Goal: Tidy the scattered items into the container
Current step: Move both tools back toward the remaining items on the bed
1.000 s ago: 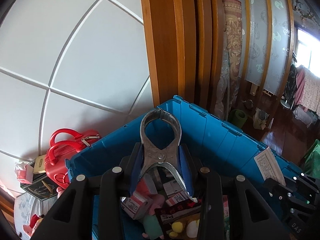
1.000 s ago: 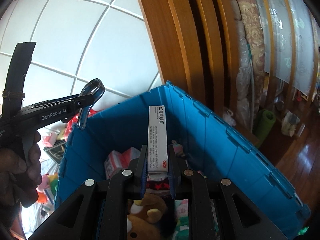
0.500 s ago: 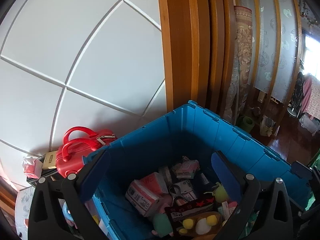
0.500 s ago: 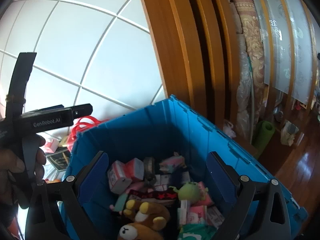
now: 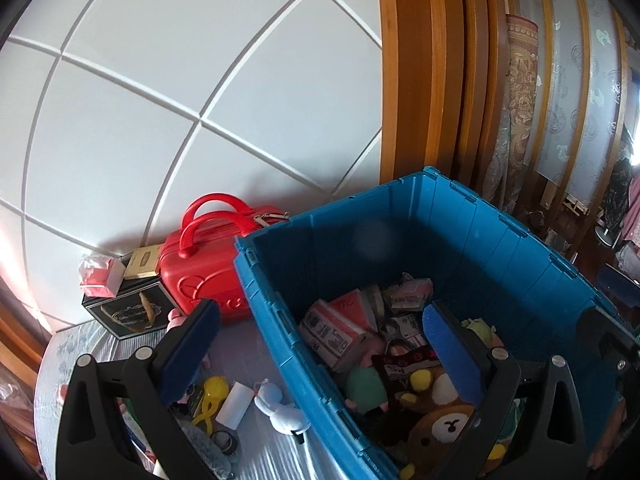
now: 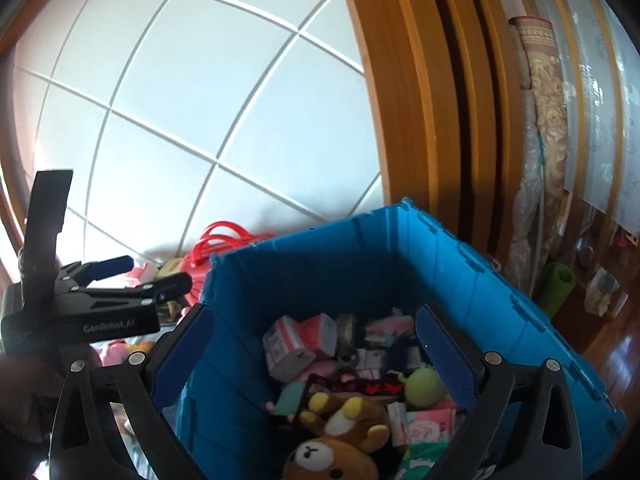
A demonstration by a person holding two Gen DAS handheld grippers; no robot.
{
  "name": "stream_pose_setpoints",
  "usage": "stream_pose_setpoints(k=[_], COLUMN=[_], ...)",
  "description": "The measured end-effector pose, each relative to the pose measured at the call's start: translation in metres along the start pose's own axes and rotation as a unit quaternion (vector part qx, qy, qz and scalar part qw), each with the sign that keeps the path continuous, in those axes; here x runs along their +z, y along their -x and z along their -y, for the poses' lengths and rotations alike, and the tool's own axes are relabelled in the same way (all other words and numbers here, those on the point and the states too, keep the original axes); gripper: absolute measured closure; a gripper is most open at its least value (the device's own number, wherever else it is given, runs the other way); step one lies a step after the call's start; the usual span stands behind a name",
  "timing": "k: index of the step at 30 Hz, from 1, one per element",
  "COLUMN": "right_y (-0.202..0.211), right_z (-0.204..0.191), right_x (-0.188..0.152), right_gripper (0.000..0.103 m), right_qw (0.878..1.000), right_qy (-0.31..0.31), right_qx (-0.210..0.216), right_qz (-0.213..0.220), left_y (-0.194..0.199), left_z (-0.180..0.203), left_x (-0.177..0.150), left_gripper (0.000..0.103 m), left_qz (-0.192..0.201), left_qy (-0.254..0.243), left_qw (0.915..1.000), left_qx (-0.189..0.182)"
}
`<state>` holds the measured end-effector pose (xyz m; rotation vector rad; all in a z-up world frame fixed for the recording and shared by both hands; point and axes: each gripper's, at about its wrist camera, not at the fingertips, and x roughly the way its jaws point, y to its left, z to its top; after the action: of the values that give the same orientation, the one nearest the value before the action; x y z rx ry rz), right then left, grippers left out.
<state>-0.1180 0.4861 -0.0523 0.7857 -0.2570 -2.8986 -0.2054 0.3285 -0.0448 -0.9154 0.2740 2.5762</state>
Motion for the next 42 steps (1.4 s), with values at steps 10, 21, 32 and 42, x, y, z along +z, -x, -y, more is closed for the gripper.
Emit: stream_pose_setpoints(k=[10,21,32,42], right_y=[0.002,-0.018,-0.055,-0.104], right_z=[-0.068,-0.182,-0.27,-0.348], right_x=[-0.009,-0.078,-0.17,-0.263], right_gripper=[0.0,0.0,0.0,0.001], right_qw=[0.998,0.985,0.975,0.964], right_qy=[0.039,0.103,0.137,0.147], right_qx=[0.048,0.11,0.123,0.137], right_qz=[-0.03,-0.079,-0.127,-0.174], left_y=[0.046,0.062,0.064,0.034], left_z=[-0.083,-0.205,-0.322,-0.382], left_x=[-0.058,-0.208,-0.34,-0.392], left_gripper=[0.0,0.0,0.004,0.004], left_qz=[-0.011,-0.066,-0.11,-0.124], left_qy=[0.08,0.164,0.183,0.158], left_qw=[0.9945,0.9748,0.9616,0.971], left_qx=[0.068,0.136,0.172,0.129])
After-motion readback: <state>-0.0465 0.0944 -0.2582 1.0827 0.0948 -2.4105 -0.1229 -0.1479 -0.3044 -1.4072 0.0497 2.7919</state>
